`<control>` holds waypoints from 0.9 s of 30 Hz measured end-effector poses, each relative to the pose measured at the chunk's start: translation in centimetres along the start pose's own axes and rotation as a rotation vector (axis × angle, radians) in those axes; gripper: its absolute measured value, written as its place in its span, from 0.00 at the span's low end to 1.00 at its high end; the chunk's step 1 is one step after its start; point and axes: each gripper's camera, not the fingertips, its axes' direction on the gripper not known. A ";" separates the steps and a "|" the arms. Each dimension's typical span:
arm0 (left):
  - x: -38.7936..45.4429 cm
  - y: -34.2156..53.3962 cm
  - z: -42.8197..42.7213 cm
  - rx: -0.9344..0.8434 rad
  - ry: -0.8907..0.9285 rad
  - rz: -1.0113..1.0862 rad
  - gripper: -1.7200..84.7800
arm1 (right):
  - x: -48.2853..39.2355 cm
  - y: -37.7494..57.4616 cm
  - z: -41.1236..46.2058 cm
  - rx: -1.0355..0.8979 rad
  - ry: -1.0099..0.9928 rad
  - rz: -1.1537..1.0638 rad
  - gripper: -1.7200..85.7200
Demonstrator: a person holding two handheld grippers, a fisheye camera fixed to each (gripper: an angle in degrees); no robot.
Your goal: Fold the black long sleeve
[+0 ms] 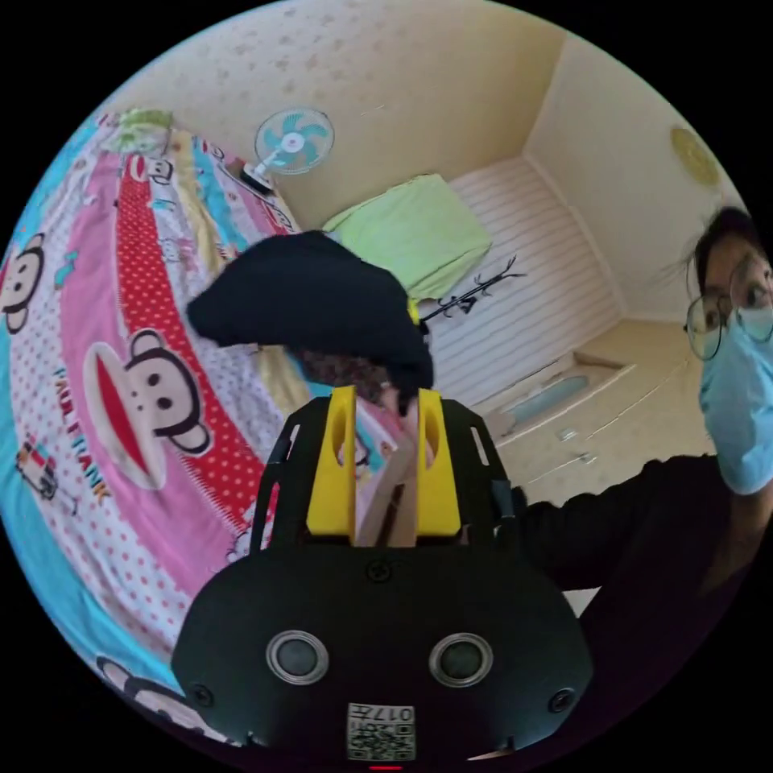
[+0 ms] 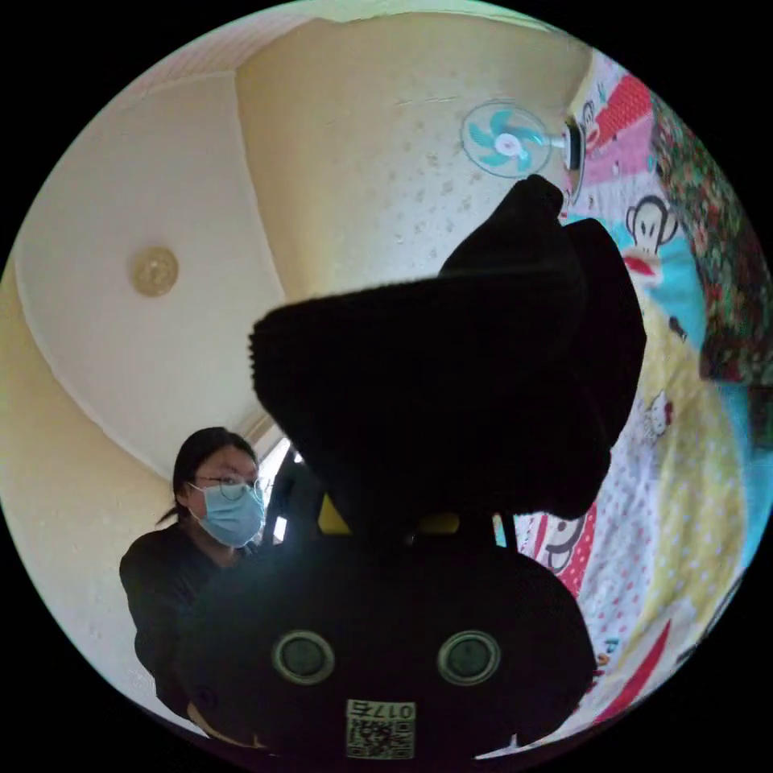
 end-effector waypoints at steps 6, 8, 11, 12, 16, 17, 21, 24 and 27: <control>-4.8 11.1 -3.9 0.018 -0.508 -0.085 0.23 | -2.8 6.1 -12.3 0.107 0.864 0.017 0.24; -4.6 14.5 -7.5 0.059 -0.758 -0.099 0.25 | -3.4 9.5 -10.6 0.024 1.082 -0.012 0.29; -2.6 18.5 -11.2 0.202 -1.073 -0.096 0.26 | -4.4 17.0 -3.1 0.030 1.356 -0.164 0.30; -2.4 19.0 -11.7 0.217 -1.112 -0.107 0.26 | -4.6 20.1 0.6 0.064 1.392 -0.233 0.30; -2.9 21.1 -12.8 0.201 -1.258 -0.269 0.30 | -4.3 27.9 12.1 0.072 1.210 -0.374 0.30; -3.9 21.4 -12.4 0.157 -1.273 -0.325 0.31 | -3.3 29.8 16.4 -0.005 1.109 -0.412 0.31; -8.3 23.8 -10.6 0.141 -1.275 -0.462 0.31 | 3.2 35.5 29.9 -0.340 1.002 -0.413 0.34; -6.9 24.7 -9.6 0.187 -1.321 -0.432 0.31 | 9.4 38.5 34.9 -0.514 1.221 -0.351 0.32; -6.5 25.0 -9.2 0.192 -1.317 -0.431 0.31 | 10.9 39.6 37.9 -0.562 1.345 -0.356 0.31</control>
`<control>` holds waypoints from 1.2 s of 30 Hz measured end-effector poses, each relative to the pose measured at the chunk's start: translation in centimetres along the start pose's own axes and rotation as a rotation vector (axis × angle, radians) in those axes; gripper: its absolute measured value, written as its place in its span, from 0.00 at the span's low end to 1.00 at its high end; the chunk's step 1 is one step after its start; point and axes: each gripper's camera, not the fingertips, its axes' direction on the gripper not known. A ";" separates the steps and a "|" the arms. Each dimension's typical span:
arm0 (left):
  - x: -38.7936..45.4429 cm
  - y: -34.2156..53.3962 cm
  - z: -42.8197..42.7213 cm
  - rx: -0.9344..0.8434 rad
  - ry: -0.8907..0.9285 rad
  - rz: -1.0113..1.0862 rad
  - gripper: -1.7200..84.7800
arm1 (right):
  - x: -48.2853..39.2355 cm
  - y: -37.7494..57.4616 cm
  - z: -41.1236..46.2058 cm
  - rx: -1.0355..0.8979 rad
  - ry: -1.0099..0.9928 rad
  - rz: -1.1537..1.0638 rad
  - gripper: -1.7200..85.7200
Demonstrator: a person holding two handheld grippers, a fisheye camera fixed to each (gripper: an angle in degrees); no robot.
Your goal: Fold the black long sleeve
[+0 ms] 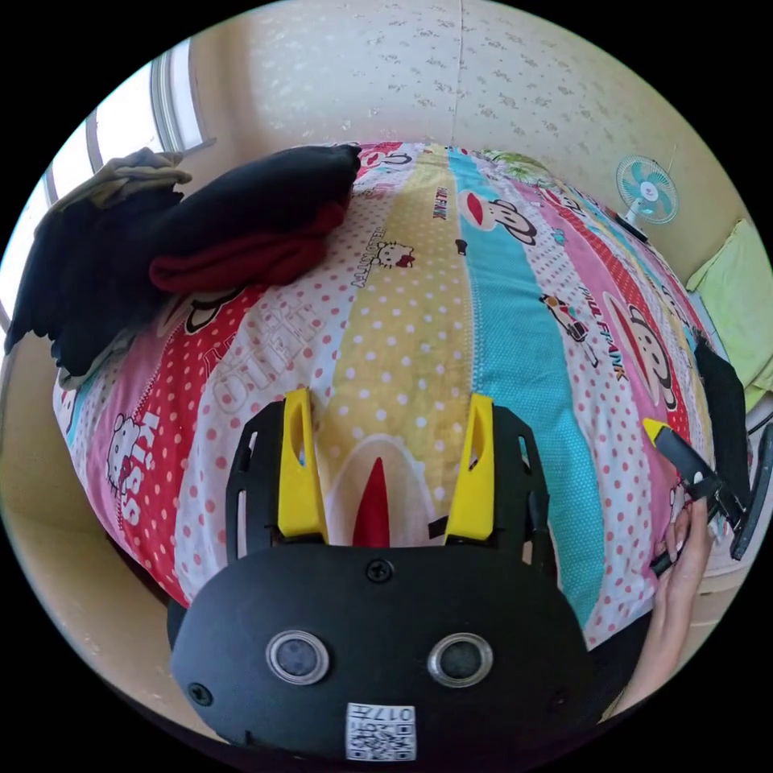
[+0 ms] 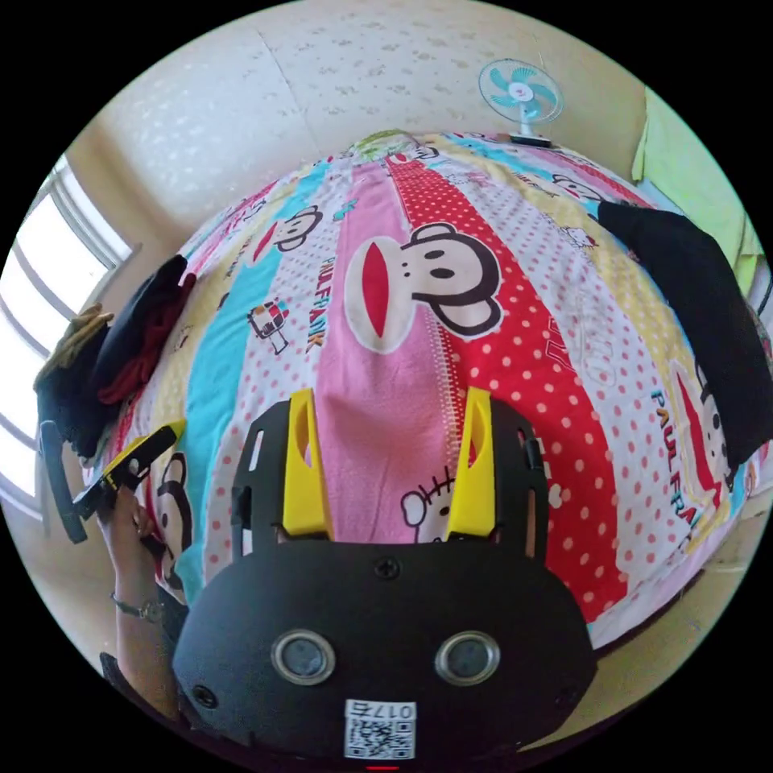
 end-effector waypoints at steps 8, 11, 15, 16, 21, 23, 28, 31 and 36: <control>0.8 0.4 -0.7 -0.010 0.004 0.015 0.31 | -5.1 0.7 4.2 -0.010 0.134 -0.076 0.32; 0.7 0.6 -1.0 -0.002 0.004 0.009 0.31 | -6.6 1.3 5.3 0.020 0.173 -0.103 0.32; 1.1 0.3 -1.0 -0.017 -0.012 0.014 0.31 | -6.6 1.9 6.2 0.056 0.134 -0.067 0.31; 1.1 0.2 -1.0 -0.016 -0.013 0.015 0.31 | -6.7 2.0 6.4 0.058 0.135 -0.063 0.31; 1.0 -0.1 -1.1 -0.018 -0.014 0.013 0.31 | -8.9 2.6 8.3 0.067 0.202 -0.108 0.31; 1.0 -0.2 -1.1 -0.018 -0.015 0.013 0.31 | -9.3 2.9 8.7 0.074 0.211 -0.119 0.30; 0.8 -0.7 -1.1 -0.025 -0.016 0.010 0.31 | -10.0 3.4 10.0 0.082 0.228 -0.134 0.30; 0.8 -1.2 -1.0 -0.038 -0.023 0.013 0.32 | -10.4 3.6 10.8 0.087 0.244 -0.146 0.30; 0.6 -1.7 -1.0 -0.044 -0.032 0.012 0.31 | -10.8 4.1 11.9 0.095 0.264 -0.162 0.30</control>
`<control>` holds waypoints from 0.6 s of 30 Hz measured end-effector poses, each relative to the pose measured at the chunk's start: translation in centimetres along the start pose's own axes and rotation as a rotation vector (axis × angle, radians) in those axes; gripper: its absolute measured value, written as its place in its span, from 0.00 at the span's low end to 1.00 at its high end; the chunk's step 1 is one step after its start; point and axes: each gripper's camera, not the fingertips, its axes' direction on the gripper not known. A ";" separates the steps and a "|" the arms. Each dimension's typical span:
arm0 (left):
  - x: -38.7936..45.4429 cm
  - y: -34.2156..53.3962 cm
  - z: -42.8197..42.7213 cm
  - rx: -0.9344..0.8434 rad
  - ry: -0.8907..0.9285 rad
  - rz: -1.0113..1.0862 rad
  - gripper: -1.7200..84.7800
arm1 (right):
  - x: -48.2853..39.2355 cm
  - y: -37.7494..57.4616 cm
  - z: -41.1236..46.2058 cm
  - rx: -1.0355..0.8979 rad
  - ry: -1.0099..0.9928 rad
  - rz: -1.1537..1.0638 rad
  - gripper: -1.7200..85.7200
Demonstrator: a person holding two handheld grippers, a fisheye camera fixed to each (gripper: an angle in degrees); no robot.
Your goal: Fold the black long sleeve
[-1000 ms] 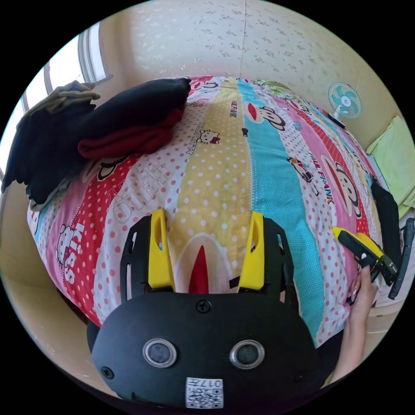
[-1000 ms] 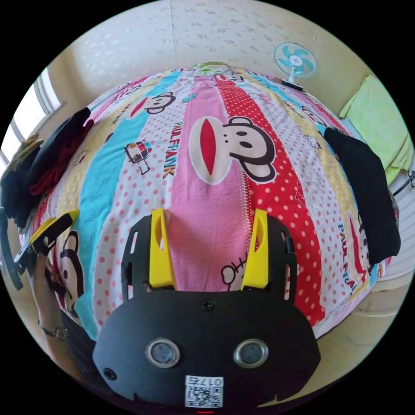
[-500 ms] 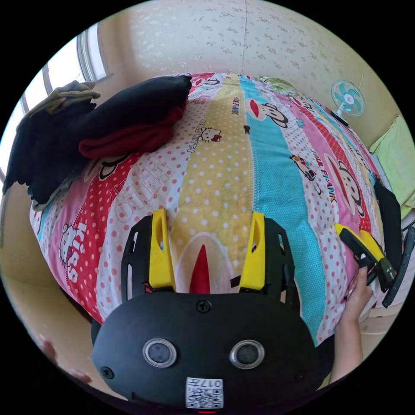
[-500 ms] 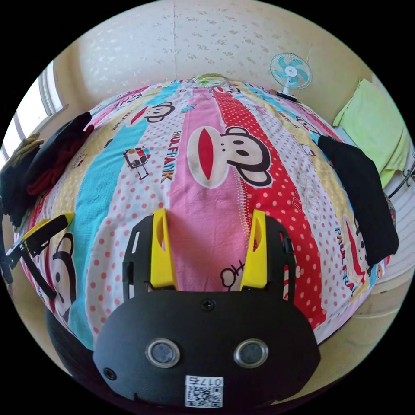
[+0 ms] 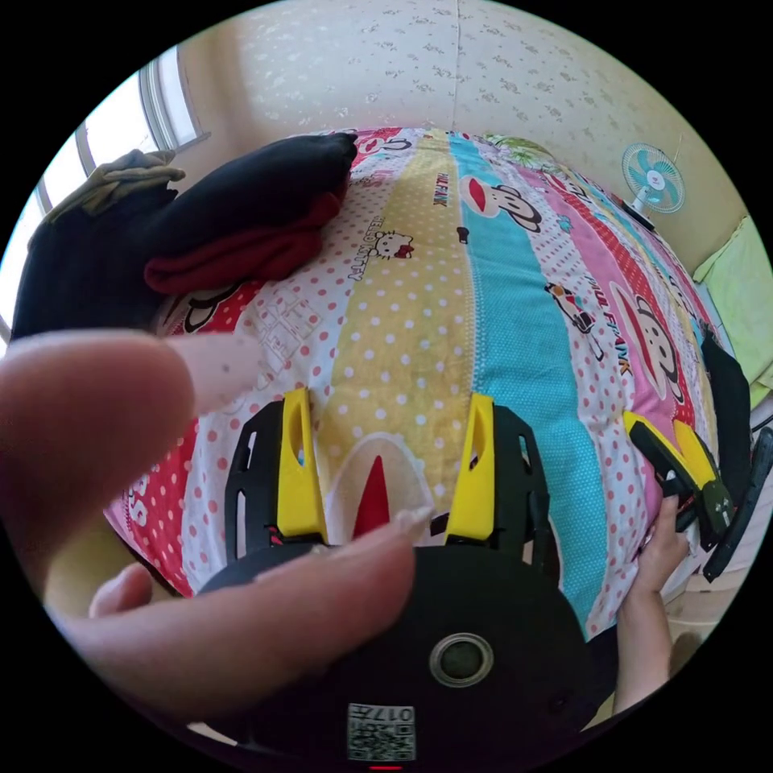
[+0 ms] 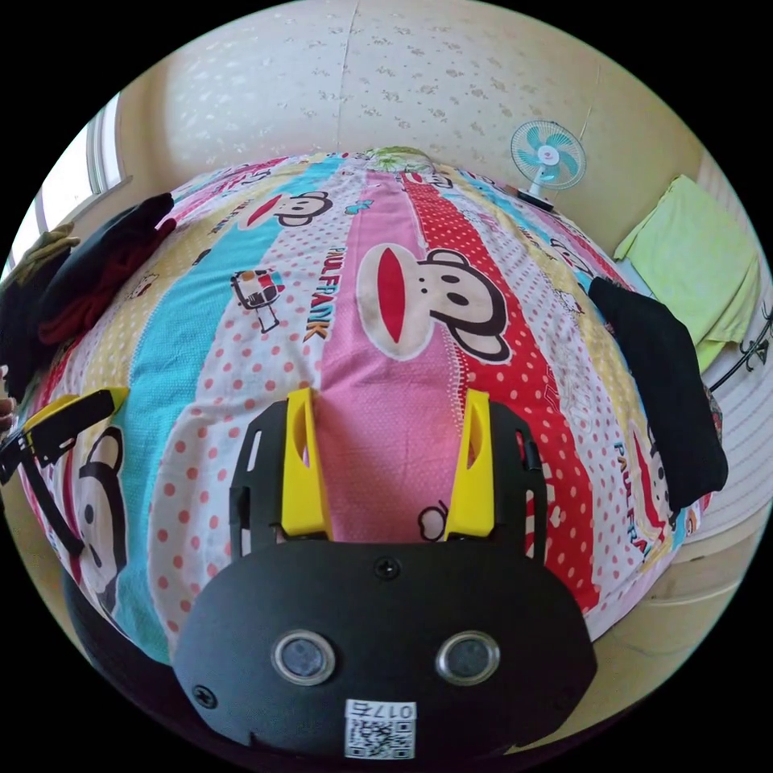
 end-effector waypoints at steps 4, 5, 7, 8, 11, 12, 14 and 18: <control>-0.3 -0.2 0.0 0.009 0.000 -0.005 0.31 | -0.1 0.3 0.5 0.001 0.002 -0.002 0.30; -0.4 -0.2 0.1 0.013 -0.001 -0.004 0.31 | -0.1 0.5 0.7 0.000 0.002 -0.002 0.29; -0.5 -0.2 0.1 0.021 0.000 -0.004 0.31 | -0.1 0.6 0.9 0.000 0.002 -0.002 0.30; -0.7 -0.2 0.1 0.029 0.000 -0.004 0.31 | 0.0 0.7 1.1 0.000 0.003 -0.002 0.30; -0.9 -0.3 0.2 0.035 0.003 -0.007 0.31 | 0.1 1.0 1.4 -0.001 0.004 -0.003 0.30; -1.0 -0.4 0.2 0.033 0.004 -0.007 0.31 | 0.1 1.1 1.5 -0.001 0.004 -0.003 0.30; -1.1 -0.7 0.3 0.024 0.001 -0.008 0.31 | 0.2 1.3 1.7 -0.002 0.004 -0.003 0.29; -1.3 -1.1 0.4 0.019 -0.004 -0.006 0.31 | 0.6 1.6 2.1 -0.003 0.003 -0.003 0.29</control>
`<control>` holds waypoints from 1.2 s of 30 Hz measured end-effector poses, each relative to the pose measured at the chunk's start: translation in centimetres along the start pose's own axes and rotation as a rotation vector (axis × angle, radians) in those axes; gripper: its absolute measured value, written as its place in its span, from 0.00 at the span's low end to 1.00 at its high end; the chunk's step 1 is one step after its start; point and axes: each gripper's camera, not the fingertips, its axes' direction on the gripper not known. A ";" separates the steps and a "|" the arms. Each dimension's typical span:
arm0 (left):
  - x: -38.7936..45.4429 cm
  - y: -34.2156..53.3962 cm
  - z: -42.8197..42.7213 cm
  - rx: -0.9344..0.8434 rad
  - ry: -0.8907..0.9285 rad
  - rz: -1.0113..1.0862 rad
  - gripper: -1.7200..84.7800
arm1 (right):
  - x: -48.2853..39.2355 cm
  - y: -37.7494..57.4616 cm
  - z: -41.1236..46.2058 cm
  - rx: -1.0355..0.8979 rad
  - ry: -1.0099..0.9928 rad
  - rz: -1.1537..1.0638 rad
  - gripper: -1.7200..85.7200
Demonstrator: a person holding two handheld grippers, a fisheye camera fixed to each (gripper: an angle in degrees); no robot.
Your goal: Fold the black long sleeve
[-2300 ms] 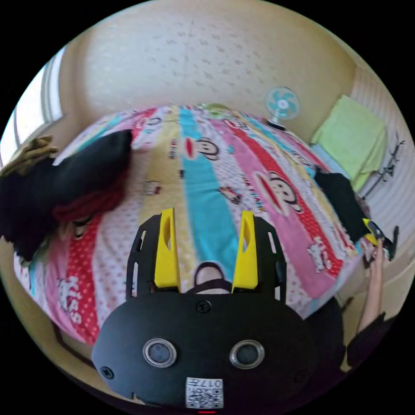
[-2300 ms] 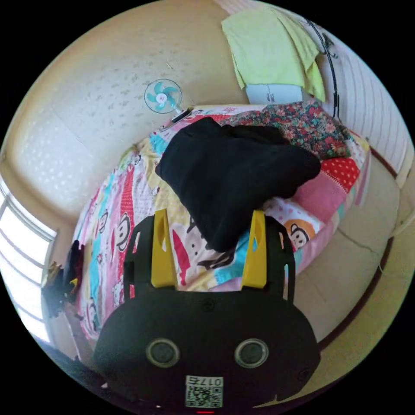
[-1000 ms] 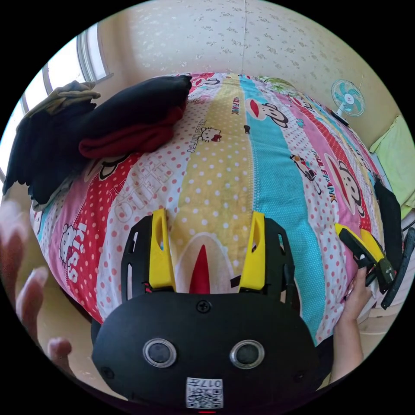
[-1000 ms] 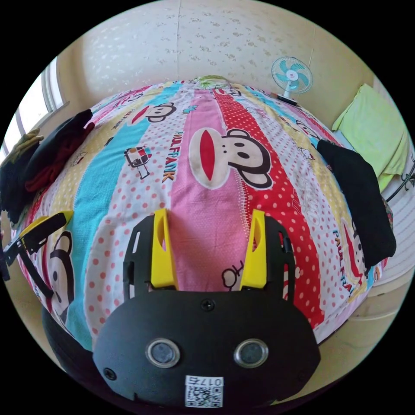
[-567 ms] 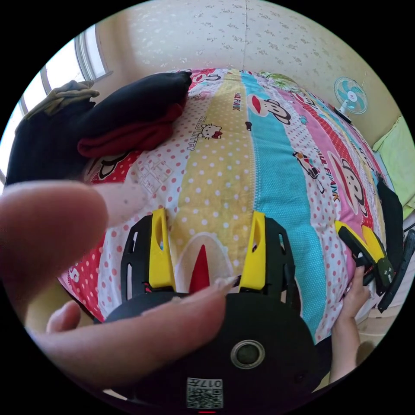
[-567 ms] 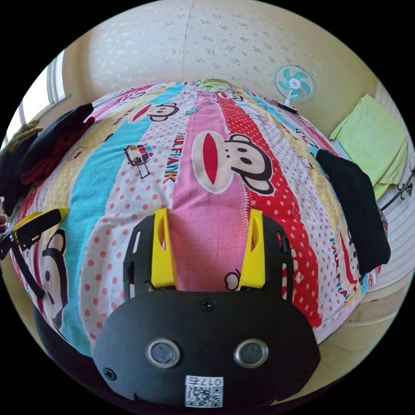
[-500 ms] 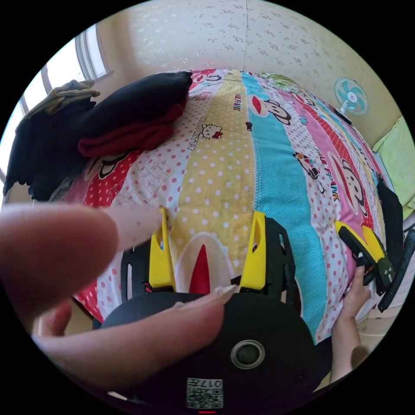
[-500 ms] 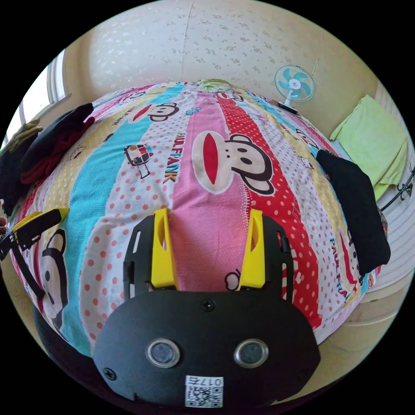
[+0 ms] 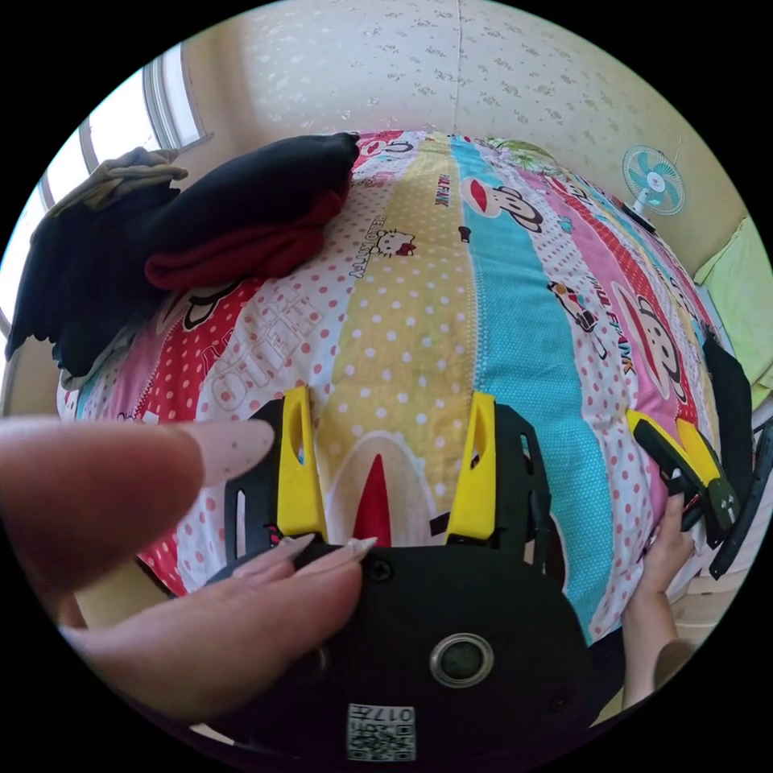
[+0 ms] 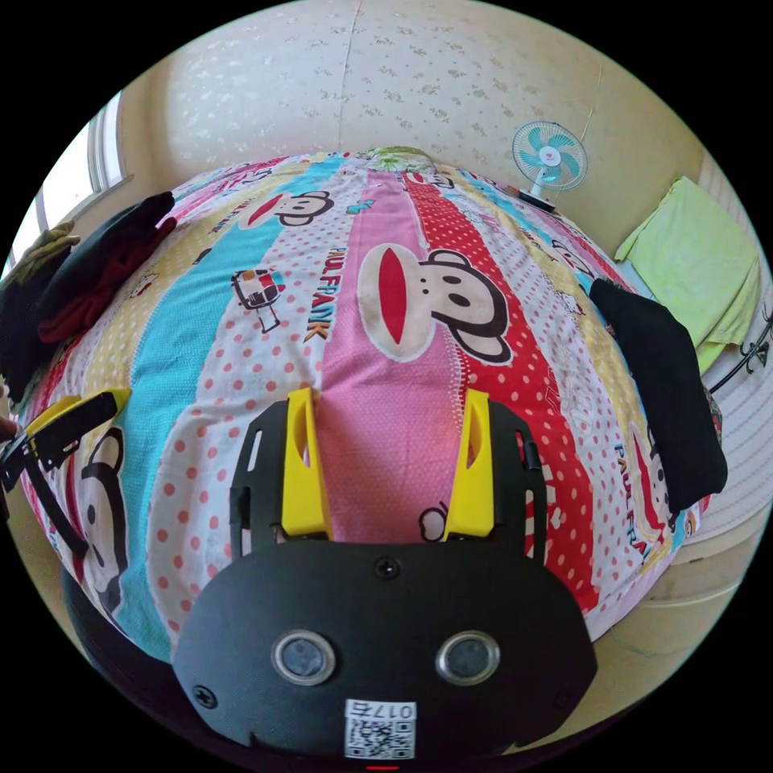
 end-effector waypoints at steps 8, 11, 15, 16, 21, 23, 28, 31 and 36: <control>-0.5 -0.7 -0.3 0.009 0.009 0.007 0.31 | 0.7 0.5 0.6 0.001 -0.002 -0.005 0.29; -0.7 -0.9 -0.3 0.010 0.008 0.007 0.31 | 1.0 0.7 0.7 0.001 -0.001 -0.005 0.29; -0.8 -1.1 -0.3 0.011 0.007 0.007 0.31 | 1.4 0.8 0.9 0.000 -0.001 -0.005 0.29; -0.9 -1.1 -0.3 0.011 0.007 0.007 0.31 | 1.5 0.9 1.0 0.000 -0.001 -0.005 0.29; -1.1 -1.4 -0.3 0.011 0.007 0.007 0.31 | 2.0 1.0 1.2 0.000 0.004 -0.005 0.29; -1.2 -1.5 -0.3 0.011 0.006 0.007 0.31 | 2.2 1.0 1.2 -0.001 0.004 -0.006 0.29; -1.3 -1.6 -0.3 0.012 0.006 0.006 0.31 | 2.6 0.8 1.3 -0.008 0.009 -0.015 0.29; -1.4 -1.7 -0.3 0.014 0.006 0.007 0.31 | 2.7 0.6 1.4 -0.022 0.017 -0.026 0.29; -1.6 -1.7 -0.3 0.019 0.007 0.007 0.31 | 3.7 0.0 1.4 -0.080 -0.009 -0.014 0.29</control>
